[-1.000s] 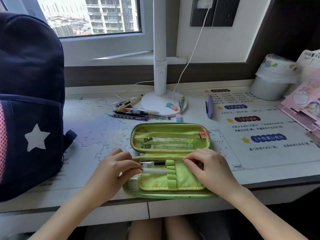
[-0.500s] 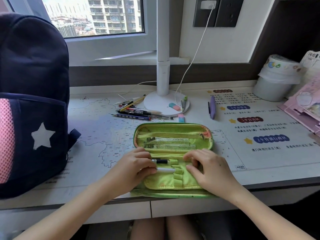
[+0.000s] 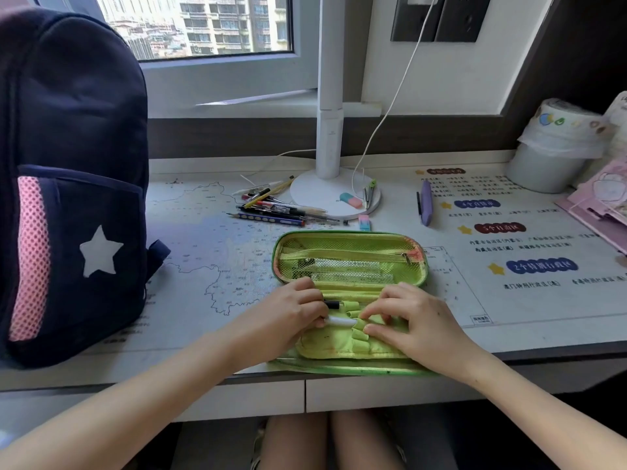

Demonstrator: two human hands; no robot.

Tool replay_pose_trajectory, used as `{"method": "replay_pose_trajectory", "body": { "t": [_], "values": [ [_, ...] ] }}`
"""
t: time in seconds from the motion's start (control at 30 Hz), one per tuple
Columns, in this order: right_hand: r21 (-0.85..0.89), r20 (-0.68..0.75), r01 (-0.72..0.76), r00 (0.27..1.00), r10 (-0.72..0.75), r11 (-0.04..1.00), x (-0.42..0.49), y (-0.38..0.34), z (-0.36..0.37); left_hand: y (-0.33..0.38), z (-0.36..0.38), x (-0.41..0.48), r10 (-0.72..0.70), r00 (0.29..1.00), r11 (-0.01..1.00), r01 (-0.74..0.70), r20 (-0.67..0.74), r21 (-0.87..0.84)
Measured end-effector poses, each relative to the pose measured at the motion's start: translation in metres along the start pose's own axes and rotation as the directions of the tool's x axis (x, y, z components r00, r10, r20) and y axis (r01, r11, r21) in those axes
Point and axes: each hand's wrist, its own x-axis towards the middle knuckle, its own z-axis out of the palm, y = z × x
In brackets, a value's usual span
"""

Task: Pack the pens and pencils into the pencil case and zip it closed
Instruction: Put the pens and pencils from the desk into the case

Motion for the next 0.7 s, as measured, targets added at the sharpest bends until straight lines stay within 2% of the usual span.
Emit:
{"method": "replay_pose_trajectory", "body": {
  "t": [0.27, 0.37, 0.43, 0.53, 0.6, 0.7],
  "values": [
    [-0.057, 0.016, 0.055, 0.998, -0.055, 0.997, 0.003, 0.000, 0.003, 0.008, 0.001, 0.001, -0.059, 0.997, 0.996, 0.056, -0.044, -0.063],
    [0.015, -0.006, 0.048, 0.999, -0.048, 0.999, -0.001, -0.001, 0.002, 0.007, 0.000, 0.000, -0.100, 0.993, 0.985, 0.090, -0.060, -0.144],
    [0.190, -0.100, -0.026, 0.994, 0.045, 0.982, -0.007, 0.000, -0.001, 0.006, -0.001, -0.002, -0.139, 0.987, 0.979, 0.126, -0.077, -0.161],
    [0.436, -0.211, -0.148, 0.942, 0.261, 0.888, -0.011, 0.003, -0.005, 0.018, -0.003, 0.008, -0.167, 0.983, 0.983, 0.160, -0.081, -0.085],
    [0.454, -0.209, -0.173, 0.933, 0.293, 0.874, -0.009, 0.003, -0.006, 0.031, -0.002, 0.021, -0.161, 0.984, 0.987, 0.160, -0.070, -0.018],
    [0.381, -0.165, -0.195, 0.948, 0.274, 0.904, -0.007, 0.002, -0.005, 0.038, 0.008, 0.034, -0.220, 0.975, 0.975, 0.219, -0.040, -0.040]
  ]
}}
